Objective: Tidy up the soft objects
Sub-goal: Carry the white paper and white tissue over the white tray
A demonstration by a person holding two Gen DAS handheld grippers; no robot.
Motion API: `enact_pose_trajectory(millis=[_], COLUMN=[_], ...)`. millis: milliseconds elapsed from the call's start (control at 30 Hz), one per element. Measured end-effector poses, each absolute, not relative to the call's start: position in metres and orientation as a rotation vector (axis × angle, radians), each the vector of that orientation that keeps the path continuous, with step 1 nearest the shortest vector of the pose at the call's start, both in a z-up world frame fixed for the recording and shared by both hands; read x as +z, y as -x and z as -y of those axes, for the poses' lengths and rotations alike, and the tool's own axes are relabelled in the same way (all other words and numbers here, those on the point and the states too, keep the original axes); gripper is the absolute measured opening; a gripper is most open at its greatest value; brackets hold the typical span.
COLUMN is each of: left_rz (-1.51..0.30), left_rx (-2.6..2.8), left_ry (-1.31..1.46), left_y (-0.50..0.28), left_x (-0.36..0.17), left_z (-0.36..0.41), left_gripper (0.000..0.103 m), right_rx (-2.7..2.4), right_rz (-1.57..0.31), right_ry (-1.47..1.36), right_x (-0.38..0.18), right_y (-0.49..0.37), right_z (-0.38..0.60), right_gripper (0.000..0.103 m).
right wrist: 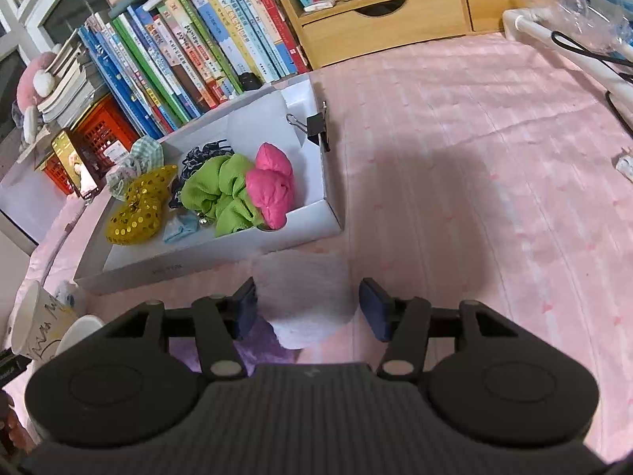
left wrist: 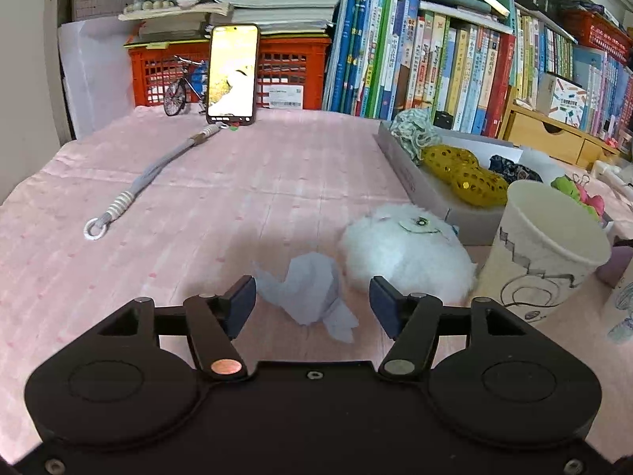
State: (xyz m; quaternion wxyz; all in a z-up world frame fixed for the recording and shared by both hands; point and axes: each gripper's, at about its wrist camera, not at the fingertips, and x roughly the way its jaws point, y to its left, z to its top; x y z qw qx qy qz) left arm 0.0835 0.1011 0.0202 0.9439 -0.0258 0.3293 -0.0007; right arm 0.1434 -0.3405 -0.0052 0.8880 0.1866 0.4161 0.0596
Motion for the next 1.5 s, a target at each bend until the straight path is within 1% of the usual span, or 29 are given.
enact_pose_trajectory(millis=[33,67,133,167,200,233,300,533,1000,1233,1500], left_rz=[-0.680,-0.698,-0.700,-0.709,-0.714,-0.717,-0.723,-0.692,-0.635,-0.616,-0.646], left_rx=[-0.007,-0.016,-0.017,-0.017,-0.024,-0.029,-0.032,-0.035,-0.121,-0.199,-0.277], left_ry=[0.056,0.064,0.072,0.068,0.063,0.061,0.063,0.072,0.092,0.071,0.007], left_y=[-0.086,-0.088,-0.087,-0.087,-0.087,-0.087,-0.086,-0.083,-0.095,-0.112,-0.151], left_x=[0.018,0.015,0.013,0.014,0.014,0.015,0.019,0.040,0.088,0.116,0.135], left_z=[-0.101,-0.101,-0.101,-0.100,-0.099,-0.099,-0.099,-0.100,-0.086,-0.063,-0.021], left_gripper=[0.053,0.035,0.035,0.034,0.034,0.034,0.034,0.034,0.034,0.034,0.034], right_rx=[0.126,0.128,0.127,0.124,0.125,0.130,0.121,0.098,0.114,0.156,0.212], right_rz=[-0.865,-0.866,-0.866,-0.866,-0.865,-0.867,-0.866,-0.861,-0.750,-0.714,-0.686], right_ry=[-0.388,-0.390,-0.398,-0.402,-0.406,-0.415,-0.426,-0.468,-0.442,-0.407,-0.332], right_x=[-0.005,-0.005,-0.005,-0.005,-0.005,-0.005,-0.005,0.001,0.044,0.066,0.091], right_y=[-0.144,-0.145,-0.146,-0.145,-0.144,-0.144,-0.142,-0.137,-0.130,-0.140,-0.162], right_z=[0.341,0.341,0.342,0.342,0.342,0.342,0.342,0.346,0.344,0.327,0.295], right_gripper=[0.068,0.068,0.067,0.061,0.051,0.049,0.048,0.047,0.047,0.048,0.048])
